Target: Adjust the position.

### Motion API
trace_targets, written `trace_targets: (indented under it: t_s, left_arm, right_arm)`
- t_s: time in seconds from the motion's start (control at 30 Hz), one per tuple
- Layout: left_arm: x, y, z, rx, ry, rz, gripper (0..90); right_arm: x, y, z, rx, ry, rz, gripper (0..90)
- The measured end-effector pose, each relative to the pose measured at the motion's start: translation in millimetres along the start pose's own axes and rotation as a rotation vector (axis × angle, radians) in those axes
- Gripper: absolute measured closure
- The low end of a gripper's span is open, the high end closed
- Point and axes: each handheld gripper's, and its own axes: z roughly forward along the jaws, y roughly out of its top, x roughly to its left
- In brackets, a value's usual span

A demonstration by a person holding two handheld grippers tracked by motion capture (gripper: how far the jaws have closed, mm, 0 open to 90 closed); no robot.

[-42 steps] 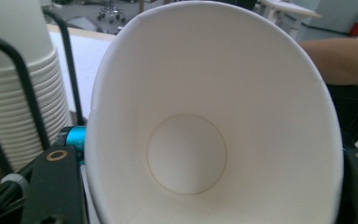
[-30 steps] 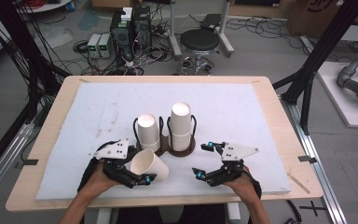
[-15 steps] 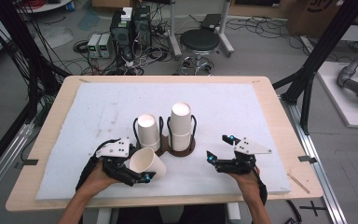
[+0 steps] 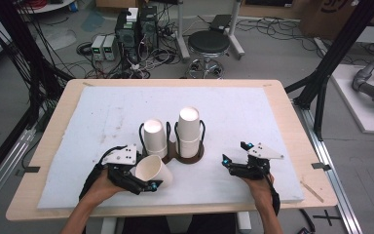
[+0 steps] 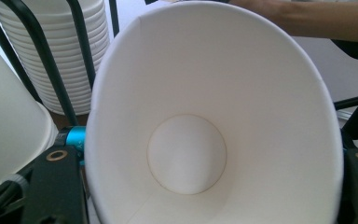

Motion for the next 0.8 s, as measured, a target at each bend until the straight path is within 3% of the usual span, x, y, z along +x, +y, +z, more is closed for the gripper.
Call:
trace_targets:
  t_s: [0.2,0.37,0.8]
  left_arm:
    - [1.8,-1.6,-2.0,-0.013,0.001,-0.014,29.2]
    - [2.1,-2.3,-2.0,-0.004,0.007,-0.013,29.2]
    - [2.9,-2.6,-3.5,-0.016,0.004,-0.016,29.3]
  right_arm:
    - [-6.1,-3.9,-0.3,-0.005,0.008,0.046,13.9]
    - [-4.3,-3.4,1.1,0.007,0.008,0.022,13.9]
    - [-4.6,-3.5,1.2,0.008,0.017,0.028,13.9]
